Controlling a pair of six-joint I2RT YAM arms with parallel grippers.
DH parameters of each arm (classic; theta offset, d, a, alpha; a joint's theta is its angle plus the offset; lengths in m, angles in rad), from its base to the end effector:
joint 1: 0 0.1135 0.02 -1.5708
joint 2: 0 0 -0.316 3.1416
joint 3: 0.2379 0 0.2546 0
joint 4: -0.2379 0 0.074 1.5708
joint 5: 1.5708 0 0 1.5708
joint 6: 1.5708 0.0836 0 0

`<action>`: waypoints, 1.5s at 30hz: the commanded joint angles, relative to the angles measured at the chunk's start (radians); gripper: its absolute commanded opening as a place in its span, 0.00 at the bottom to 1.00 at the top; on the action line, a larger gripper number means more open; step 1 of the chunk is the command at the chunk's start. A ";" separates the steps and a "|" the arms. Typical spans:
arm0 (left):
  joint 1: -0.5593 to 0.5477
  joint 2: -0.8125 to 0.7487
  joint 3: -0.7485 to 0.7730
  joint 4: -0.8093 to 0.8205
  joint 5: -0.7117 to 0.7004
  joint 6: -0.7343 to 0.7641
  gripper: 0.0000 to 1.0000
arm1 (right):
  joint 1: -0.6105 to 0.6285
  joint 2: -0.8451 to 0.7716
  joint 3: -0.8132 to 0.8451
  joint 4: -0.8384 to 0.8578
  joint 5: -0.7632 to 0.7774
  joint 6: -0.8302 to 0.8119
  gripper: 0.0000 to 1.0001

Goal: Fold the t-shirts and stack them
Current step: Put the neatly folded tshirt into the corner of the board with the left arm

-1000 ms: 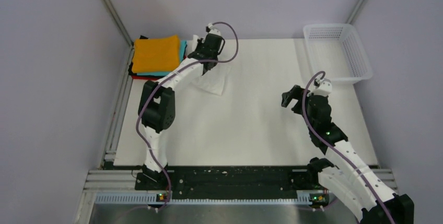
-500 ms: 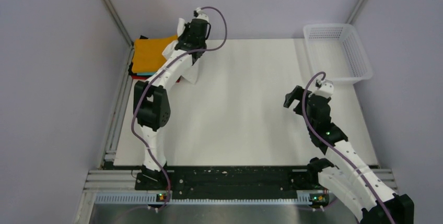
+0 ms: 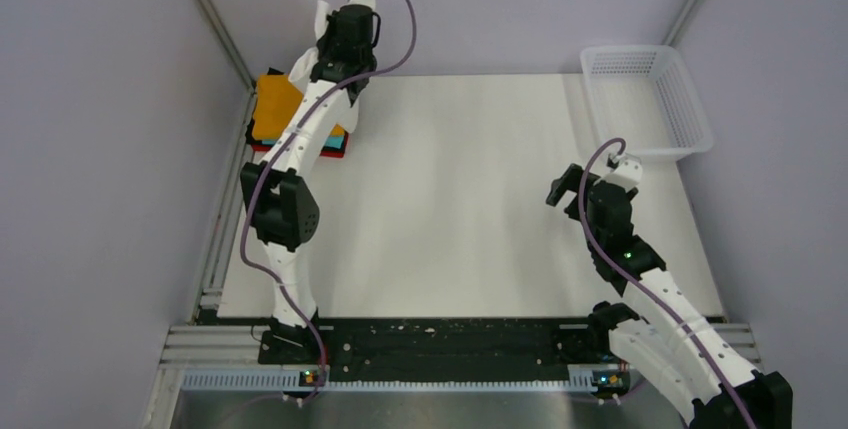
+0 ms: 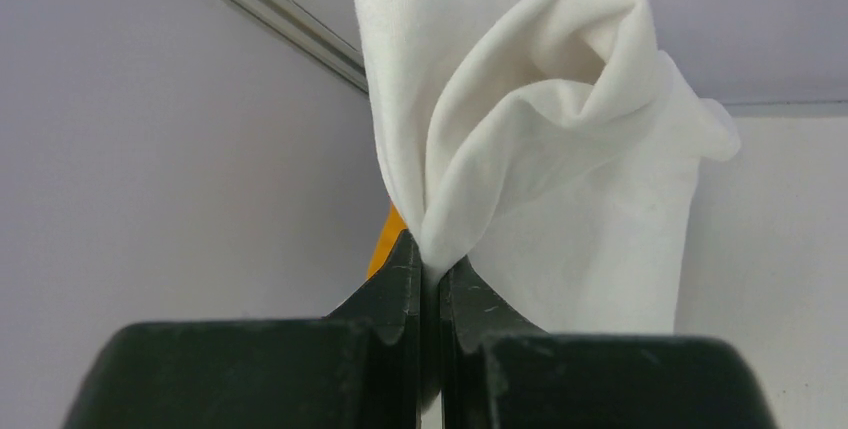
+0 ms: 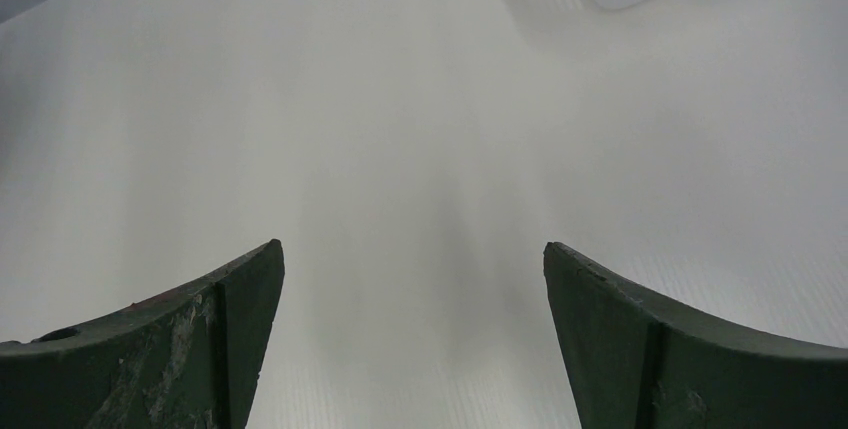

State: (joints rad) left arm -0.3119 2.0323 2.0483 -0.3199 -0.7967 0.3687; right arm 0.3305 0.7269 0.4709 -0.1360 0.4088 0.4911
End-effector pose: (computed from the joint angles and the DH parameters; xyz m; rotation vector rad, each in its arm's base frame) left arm 0.5261 -0.1068 0.4208 0.0750 1.8496 0.7809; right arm 0.1789 0.0262 0.2613 0.4179 1.8860 0.1473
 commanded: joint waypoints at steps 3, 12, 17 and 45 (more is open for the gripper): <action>0.044 -0.092 0.062 -0.001 0.044 -0.035 0.00 | -0.002 0.009 0.017 0.008 0.051 0.012 0.99; 0.143 -0.028 0.026 -0.018 0.104 -0.046 0.00 | -0.001 0.005 0.010 0.007 0.082 0.031 0.99; 0.215 -0.010 -0.037 0.026 0.179 -0.047 0.00 | -0.001 0.002 0.004 0.012 0.090 0.040 0.99; 0.224 -0.385 -0.412 0.000 0.567 -0.725 0.99 | -0.001 -0.060 0.024 -0.142 -0.052 0.041 0.99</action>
State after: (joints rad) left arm -0.0292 1.9076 1.8244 -0.3534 -0.4526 -0.1009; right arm 0.3305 0.7116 0.4717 -0.2405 0.4644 0.5247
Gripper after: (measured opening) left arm 0.990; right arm 0.987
